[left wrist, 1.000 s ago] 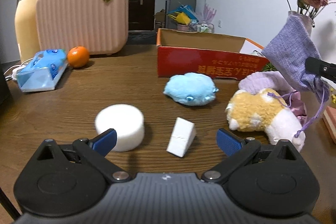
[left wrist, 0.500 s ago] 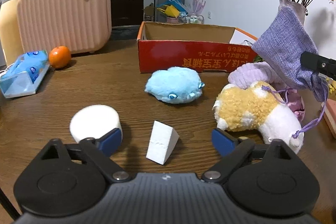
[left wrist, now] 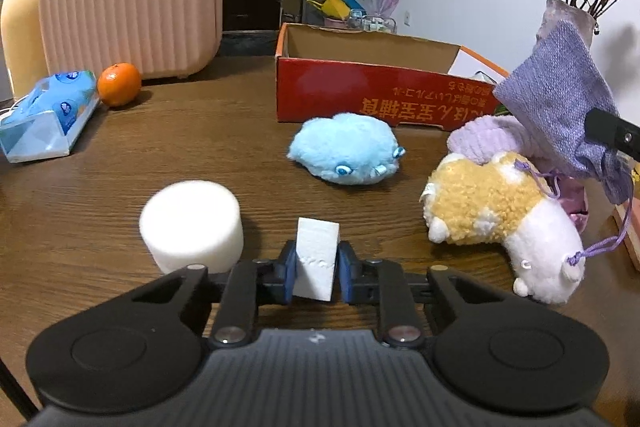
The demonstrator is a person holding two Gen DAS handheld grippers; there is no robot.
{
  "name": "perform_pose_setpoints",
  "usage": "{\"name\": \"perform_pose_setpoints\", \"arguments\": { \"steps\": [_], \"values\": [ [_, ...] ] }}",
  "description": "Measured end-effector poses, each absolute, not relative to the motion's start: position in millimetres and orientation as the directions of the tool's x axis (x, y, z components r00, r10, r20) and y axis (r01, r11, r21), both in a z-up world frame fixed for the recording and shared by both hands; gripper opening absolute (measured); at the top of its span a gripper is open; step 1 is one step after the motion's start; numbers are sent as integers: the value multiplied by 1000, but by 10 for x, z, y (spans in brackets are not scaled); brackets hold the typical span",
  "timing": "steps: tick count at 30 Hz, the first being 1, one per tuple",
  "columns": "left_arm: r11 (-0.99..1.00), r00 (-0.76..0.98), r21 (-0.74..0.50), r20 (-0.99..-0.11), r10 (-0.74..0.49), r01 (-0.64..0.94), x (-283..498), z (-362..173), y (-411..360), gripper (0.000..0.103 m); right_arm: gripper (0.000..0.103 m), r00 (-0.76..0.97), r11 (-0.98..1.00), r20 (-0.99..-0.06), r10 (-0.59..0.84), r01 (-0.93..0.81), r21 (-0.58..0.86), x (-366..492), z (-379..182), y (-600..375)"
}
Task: Organize soft objects
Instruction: 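Close the left tool on the small white block while the right tool holds the pouch, then carry the white block and lavender pouch with both tools over the cardboard box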
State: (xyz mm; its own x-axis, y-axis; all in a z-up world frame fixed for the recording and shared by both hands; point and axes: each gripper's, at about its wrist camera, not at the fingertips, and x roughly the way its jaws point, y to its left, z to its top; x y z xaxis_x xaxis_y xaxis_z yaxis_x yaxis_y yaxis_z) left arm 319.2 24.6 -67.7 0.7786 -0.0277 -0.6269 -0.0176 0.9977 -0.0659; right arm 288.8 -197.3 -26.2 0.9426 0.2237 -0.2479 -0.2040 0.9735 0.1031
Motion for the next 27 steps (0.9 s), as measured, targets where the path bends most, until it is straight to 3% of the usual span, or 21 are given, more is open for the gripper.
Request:
{"name": "perform_pose_setpoints", "arguments": {
  "steps": [27],
  "values": [
    [997,897,-51,-442,23,-51,3040,-285,179,20,7,950,970,-201,240,-224,98,2881,-193,-1936]
  ]
}}
